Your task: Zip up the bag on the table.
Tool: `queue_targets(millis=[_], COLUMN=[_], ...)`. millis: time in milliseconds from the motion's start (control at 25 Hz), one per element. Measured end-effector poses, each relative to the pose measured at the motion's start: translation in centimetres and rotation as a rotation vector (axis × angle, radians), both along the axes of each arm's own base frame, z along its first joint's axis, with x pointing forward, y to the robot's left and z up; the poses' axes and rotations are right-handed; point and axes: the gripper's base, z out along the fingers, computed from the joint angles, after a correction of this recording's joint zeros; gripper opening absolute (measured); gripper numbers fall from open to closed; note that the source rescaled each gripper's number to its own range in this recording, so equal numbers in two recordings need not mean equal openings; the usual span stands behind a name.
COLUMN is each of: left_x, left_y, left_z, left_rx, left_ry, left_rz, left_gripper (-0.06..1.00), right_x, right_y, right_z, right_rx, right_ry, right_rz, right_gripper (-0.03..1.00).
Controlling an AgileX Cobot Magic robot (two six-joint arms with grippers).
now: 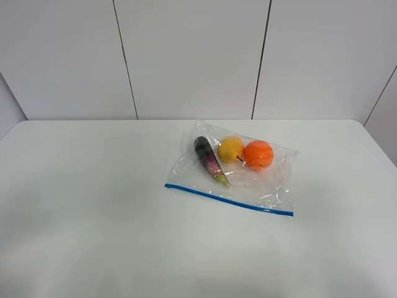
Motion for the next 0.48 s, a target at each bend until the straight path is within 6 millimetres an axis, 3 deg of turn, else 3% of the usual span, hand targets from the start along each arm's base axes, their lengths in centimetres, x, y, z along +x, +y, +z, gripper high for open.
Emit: queue_targets(millis=[480], left_x=[0.0], left_y=[0.0], left_z=[0.0], left_rx=[0.000], left_ry=[0.000], left_rz=[0.000], left_gripper=[0.75], right_x=[1.5], right_y=[-0.2], right_z=[-2.7], right_rx=[-0.012], right_ry=[0.112], right_rz=[-0.012], right_gripper=[0.79])
